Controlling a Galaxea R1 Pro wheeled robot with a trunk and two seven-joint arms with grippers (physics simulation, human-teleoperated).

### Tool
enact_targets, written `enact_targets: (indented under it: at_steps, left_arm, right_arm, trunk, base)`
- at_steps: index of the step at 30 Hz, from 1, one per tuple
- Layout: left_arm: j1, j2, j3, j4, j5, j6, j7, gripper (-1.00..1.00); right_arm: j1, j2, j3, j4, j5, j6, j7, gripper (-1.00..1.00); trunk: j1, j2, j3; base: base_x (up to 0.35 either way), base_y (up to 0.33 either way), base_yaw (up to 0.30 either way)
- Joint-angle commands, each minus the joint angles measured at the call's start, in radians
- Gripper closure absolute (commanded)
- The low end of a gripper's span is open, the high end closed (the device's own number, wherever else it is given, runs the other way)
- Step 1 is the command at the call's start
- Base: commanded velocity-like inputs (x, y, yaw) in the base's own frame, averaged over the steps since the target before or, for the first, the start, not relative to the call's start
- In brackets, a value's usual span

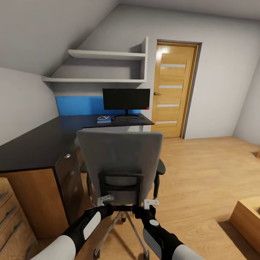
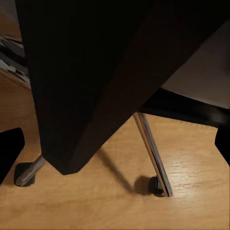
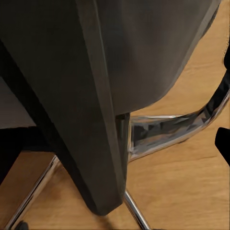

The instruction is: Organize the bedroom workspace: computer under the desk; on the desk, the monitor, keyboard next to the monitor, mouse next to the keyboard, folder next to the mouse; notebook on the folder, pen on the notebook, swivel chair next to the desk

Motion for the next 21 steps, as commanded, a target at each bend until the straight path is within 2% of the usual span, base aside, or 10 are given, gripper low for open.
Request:
enact_targets:
  at_steps: [1, 12, 21]
  left_arm:
    - [-0.001, 0.001, -0.007, -0.002, 0.015, 0.002, 0.009, -1.0]
    - [-0.001, 0.002, -0.007, -0.002, 0.015, 0.001, 0.009, -1.0]
    - [-0.001, 0.002, -0.007, -0.002, 0.014, -0.001, 0.009, -1.0]
  right_arm:
    - [-0.001, -0.001, 0.008, 0.0, -0.01, -0.006, -0.006, -1.0]
    - [-0.001, -0.002, 0.007, 0.0, -0.01, -0.008, -0.006, -1.0]
    - [-0.001, -0.003, 0.005, -0.001, -0.01, -0.015, -0.007, -1.0]
  trunk:
    - [0.0, 0.0, -0.001]
    - [0.0, 0.0, -0.001]
    - [0.0, 0.0, -0.001]
  base:
    - [0.342, 0.0, 0.0]
    - [0.342, -0.007, 0.0]
    - [0.335, -0.144, 0.019]
